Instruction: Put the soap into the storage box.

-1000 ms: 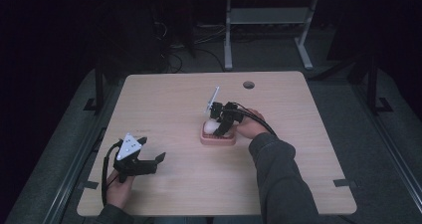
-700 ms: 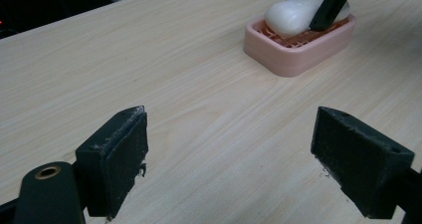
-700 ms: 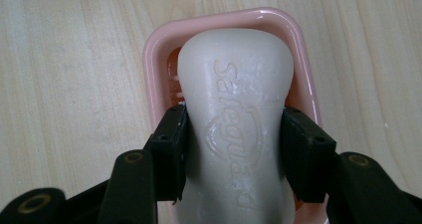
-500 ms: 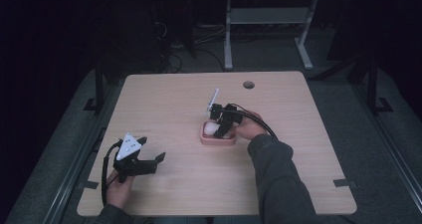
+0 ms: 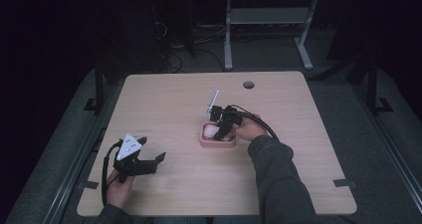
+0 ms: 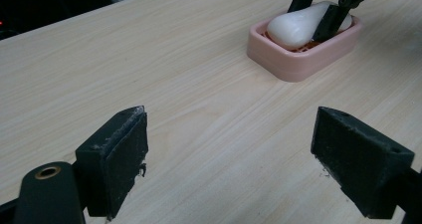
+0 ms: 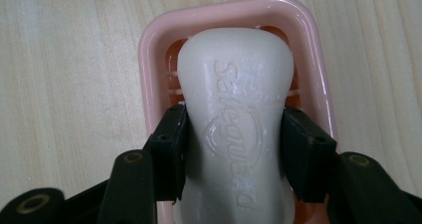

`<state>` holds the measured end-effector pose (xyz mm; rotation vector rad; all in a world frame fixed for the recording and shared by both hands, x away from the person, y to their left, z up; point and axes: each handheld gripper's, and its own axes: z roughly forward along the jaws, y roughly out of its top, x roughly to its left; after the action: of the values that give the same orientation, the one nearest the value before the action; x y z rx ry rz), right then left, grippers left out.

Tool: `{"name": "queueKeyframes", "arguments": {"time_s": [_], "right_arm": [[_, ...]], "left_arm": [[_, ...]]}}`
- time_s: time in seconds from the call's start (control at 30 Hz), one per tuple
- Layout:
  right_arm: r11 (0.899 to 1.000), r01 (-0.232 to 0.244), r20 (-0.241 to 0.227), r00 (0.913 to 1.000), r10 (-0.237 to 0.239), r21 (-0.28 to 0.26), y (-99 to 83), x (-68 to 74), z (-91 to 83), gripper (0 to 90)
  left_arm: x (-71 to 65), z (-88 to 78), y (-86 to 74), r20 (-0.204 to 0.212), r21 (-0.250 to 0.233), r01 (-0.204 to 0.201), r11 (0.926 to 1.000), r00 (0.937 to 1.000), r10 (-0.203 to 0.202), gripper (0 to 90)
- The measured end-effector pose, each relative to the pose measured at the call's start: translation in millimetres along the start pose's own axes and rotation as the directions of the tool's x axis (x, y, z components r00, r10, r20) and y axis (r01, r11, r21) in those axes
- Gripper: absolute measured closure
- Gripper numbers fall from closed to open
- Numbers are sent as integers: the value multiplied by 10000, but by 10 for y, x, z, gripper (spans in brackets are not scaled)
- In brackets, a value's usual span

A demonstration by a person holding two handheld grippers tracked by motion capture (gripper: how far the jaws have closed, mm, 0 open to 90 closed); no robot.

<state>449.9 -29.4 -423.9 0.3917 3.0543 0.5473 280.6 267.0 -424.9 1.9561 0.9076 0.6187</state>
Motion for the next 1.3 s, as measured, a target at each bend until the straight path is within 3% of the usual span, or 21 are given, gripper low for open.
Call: {"name": "queueKeyframes", "arguments": {"time_s": [0.13, 0.37, 0.5, 0.77, 1.3], "right_arm": [[9998, 159, 157, 9997, -161, 110, 8, 14, -3, 475], [9995, 208, 398, 9990, -199, -219, 5, 40, -120, 440], [9992, 129, 461, 9989, -111, -380, -40, 48, -154, 424], [9936, -460, 245, 9985, 488, -1027, -202, 34, -223, 410], [9878, -659, 328, 9969, 712, -1410, -367, 83, -409, 384]], "left_arm": [[0, -1, 0, -5, -30, 16, 10000, 10000, -16, 146], [-7, 4, 2, 2, 24, -39, 10000, 10000, 39, 146], [-8, 1, 3, -3, 13, -44, 10000, 10000, 44, 146], [-8, 7, 1, -13, 66, -65, 10000, 10000, 65, 146], [-10, 4, -1, -43, 29, -59, 10000, 10000, 59, 146]]}}
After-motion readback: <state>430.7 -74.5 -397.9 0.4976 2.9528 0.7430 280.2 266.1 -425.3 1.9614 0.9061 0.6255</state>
